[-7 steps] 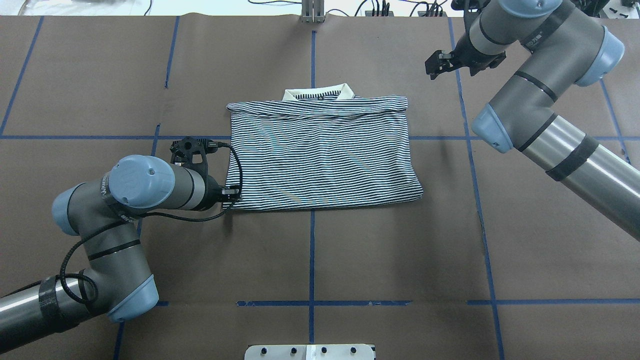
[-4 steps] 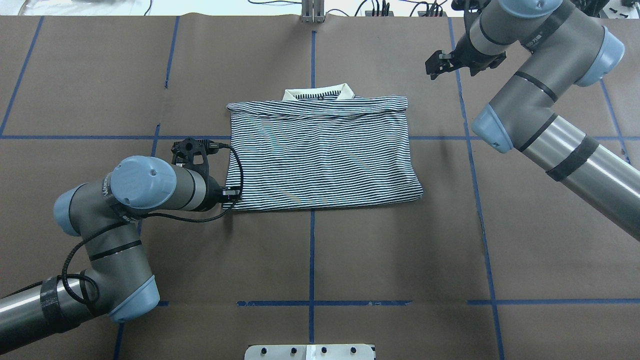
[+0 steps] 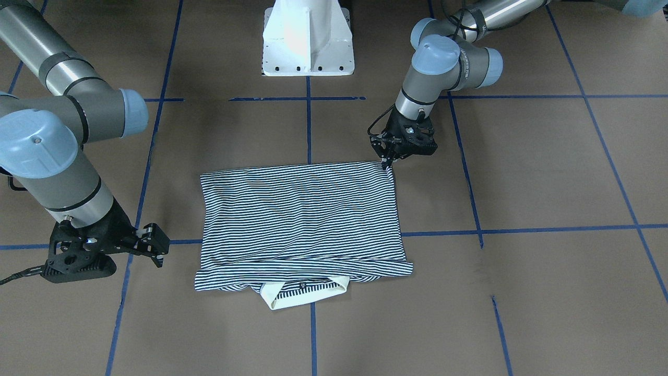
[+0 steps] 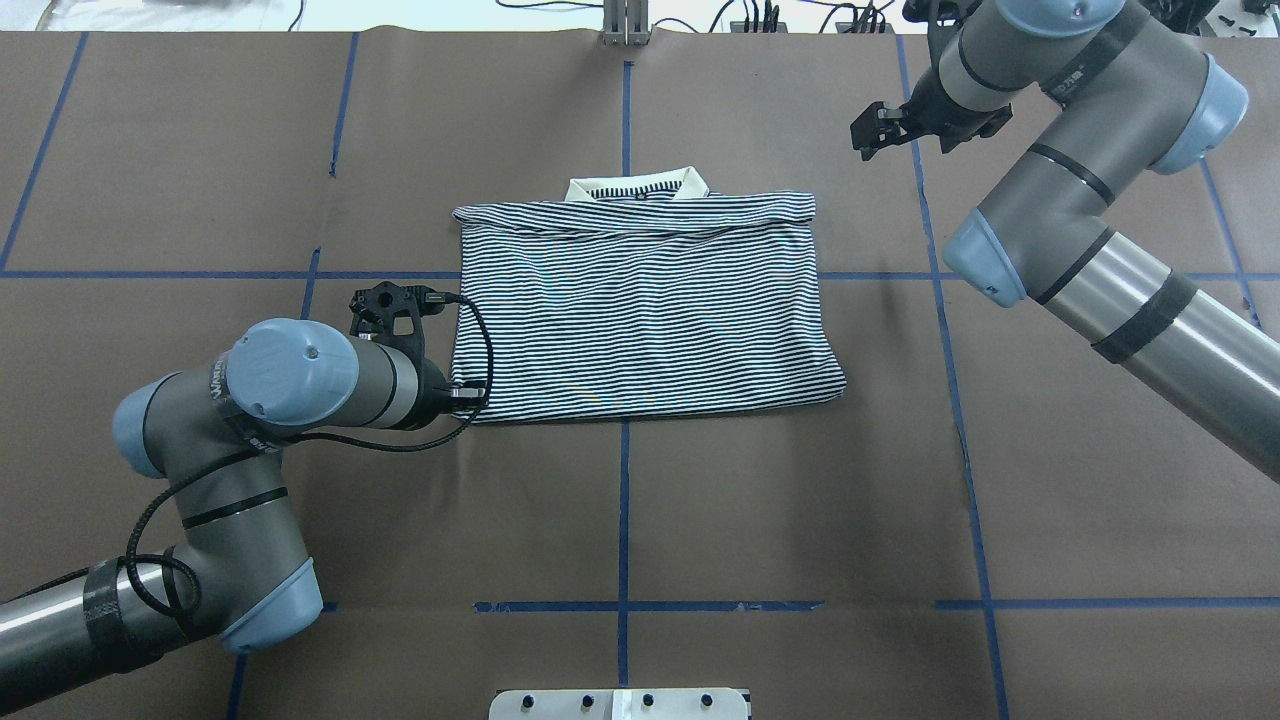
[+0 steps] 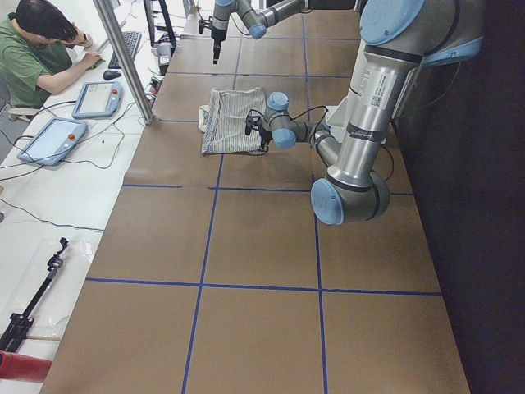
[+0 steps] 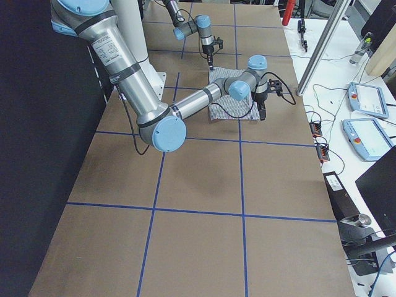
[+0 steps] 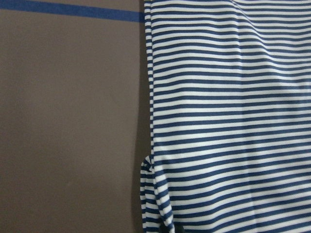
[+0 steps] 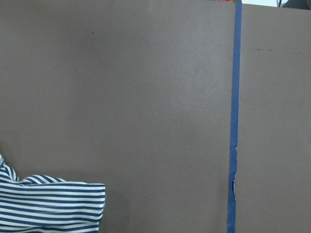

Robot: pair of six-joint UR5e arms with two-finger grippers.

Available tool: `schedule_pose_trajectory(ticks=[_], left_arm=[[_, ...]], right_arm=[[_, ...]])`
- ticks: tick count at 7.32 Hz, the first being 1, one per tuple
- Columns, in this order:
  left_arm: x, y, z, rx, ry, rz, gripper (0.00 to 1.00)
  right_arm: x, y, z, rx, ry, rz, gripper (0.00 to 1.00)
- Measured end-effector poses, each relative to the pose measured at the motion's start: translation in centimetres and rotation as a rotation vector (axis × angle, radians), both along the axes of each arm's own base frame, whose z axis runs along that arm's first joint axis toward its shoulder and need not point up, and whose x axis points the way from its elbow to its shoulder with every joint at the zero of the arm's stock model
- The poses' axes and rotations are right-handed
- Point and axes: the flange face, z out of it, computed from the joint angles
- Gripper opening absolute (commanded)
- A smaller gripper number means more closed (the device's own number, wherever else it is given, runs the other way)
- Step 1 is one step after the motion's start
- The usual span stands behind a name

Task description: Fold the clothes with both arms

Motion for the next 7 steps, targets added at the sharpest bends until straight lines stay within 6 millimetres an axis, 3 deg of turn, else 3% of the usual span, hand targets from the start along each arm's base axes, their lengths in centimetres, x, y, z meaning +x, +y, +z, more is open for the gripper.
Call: schedule_pose_trajectory(ticks=[2,3,5,7], left_arm=[[-1.9,-0.8,-0.1,0.042,-0.01,0.002,0.0],[-3.5,-2.7,0.6,0.075,-0.036,-0.009,0.0],[-7.3,-8.6,3.4,0.145,-0.131,-0.038,0.0],[-11.1,-16.4,6.3,0.186,-0.237,-0.079,0.0]], right_arm=[[-0.2,0.1,0.0,-0.003,-0.001,0.002,1.0],[-0.2,0.1,0.0,-0.003,-0.001,0.001,1.0],[-0.5,0.2,-0.1,-0.003,-0.002,-0.001,1.0],[-0.8,0.4,-0.1,-0.003,-0.002,-0.005,1.0]])
